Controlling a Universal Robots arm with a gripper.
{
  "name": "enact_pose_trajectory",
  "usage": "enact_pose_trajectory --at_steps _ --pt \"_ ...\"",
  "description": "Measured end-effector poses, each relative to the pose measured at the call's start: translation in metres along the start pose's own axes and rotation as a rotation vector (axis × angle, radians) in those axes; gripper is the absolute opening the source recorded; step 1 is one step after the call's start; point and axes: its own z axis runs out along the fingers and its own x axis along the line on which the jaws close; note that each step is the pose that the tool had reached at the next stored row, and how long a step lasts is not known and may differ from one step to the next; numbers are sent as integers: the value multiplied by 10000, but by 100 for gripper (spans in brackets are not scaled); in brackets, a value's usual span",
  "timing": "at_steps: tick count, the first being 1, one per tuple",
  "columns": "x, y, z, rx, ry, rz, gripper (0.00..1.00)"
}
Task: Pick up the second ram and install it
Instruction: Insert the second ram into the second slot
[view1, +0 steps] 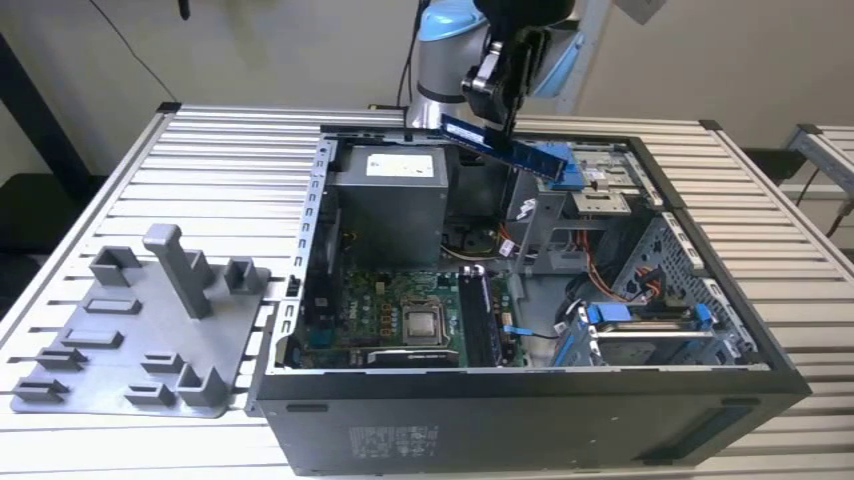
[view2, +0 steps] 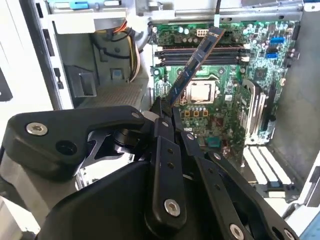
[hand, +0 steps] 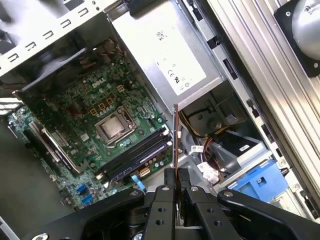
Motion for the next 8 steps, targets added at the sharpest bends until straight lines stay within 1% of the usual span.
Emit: enact_pose_trajectory --at_steps 8 --pt "1 0 8 107 -4 1399 14"
